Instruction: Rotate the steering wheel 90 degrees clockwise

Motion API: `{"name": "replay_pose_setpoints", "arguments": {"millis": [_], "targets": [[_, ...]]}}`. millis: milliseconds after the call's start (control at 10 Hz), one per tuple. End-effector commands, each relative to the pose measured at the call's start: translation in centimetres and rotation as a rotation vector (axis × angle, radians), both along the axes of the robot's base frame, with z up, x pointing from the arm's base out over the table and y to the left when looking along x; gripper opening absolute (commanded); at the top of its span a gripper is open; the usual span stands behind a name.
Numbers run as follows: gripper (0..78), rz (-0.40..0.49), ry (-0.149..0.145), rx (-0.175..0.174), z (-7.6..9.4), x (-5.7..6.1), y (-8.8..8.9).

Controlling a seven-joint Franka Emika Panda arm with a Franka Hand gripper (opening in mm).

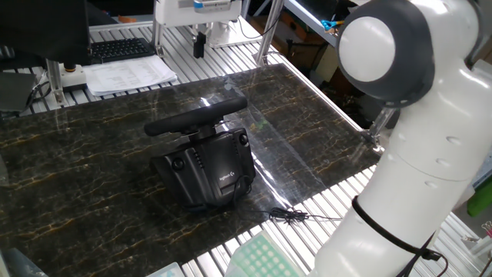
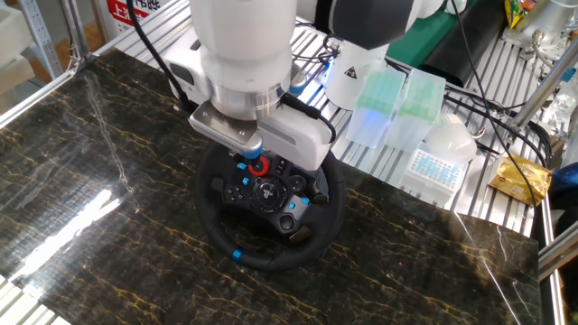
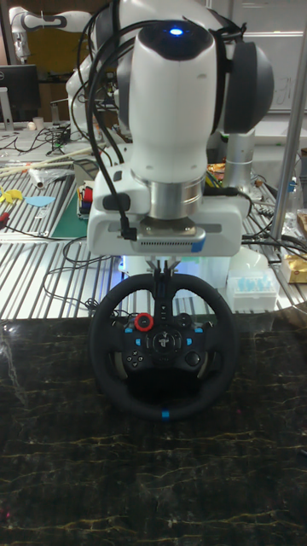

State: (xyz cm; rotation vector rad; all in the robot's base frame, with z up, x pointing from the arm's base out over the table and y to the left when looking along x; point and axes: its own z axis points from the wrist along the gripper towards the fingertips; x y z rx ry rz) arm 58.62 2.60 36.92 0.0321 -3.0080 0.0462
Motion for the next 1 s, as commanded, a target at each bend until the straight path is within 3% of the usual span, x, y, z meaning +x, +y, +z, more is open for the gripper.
{"name": "replay_pose_setpoints", "arguments": {"millis": [100,600,1000], "targets": [[0.0,0.000,-0.014,0.001,0.19,0.03,0.00],[0.0,0.004,-0.021,0.000,0.23,0.15,-0.02],[0.0,0.011,-0.027,0.001,0.55,0.95,-0.26]]}}
